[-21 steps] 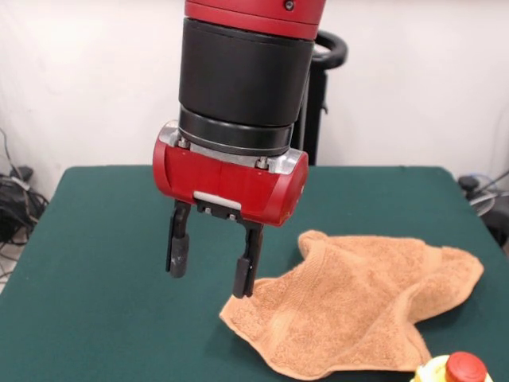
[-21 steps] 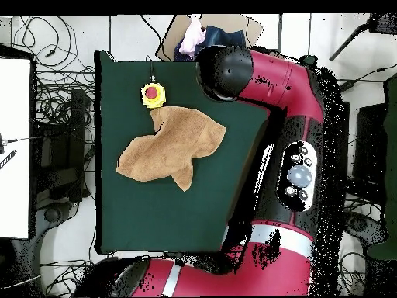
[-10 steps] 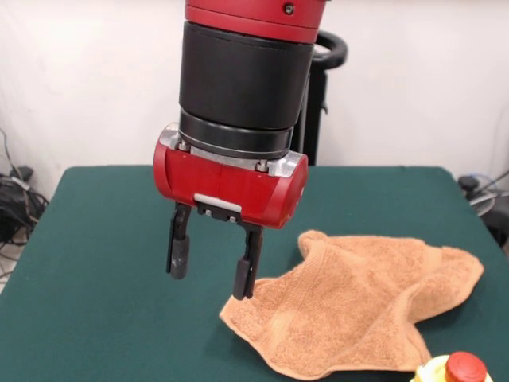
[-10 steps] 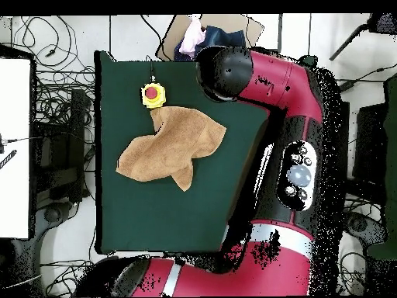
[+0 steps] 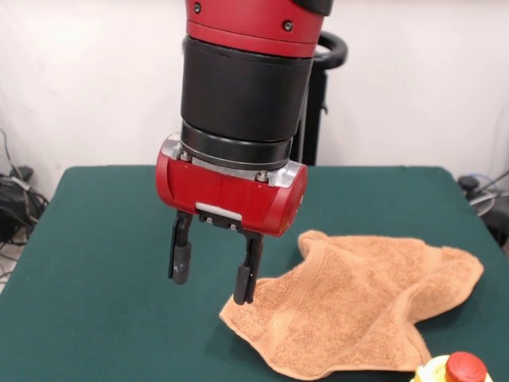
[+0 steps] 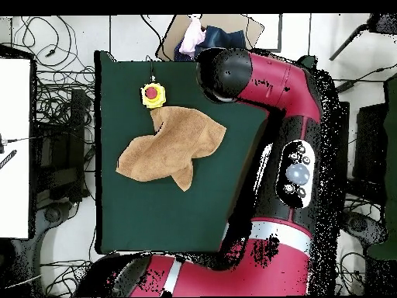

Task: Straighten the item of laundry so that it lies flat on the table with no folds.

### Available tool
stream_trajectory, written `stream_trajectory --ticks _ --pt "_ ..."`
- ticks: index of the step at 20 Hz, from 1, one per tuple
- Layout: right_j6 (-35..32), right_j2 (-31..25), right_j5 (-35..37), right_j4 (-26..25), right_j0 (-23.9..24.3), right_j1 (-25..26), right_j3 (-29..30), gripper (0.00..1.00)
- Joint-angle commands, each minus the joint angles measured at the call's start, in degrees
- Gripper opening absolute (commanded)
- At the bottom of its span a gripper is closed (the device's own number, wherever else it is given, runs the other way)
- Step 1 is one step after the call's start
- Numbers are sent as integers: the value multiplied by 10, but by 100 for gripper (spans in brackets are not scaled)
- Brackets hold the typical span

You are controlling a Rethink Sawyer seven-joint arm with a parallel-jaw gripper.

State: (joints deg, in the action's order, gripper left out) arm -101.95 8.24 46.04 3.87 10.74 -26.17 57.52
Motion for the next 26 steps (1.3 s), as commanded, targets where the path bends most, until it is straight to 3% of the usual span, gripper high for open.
stream_trajectory --ticks 1,13,19,26 --pt "-94 -26 -29 2 3 16 80 100" --pt "-98 -27 -54 3 1 15 89 100" --pt "-36 -17 44 2 12 -71 112 100" --pt "26 -24 52 -11 39 -129 143 100"
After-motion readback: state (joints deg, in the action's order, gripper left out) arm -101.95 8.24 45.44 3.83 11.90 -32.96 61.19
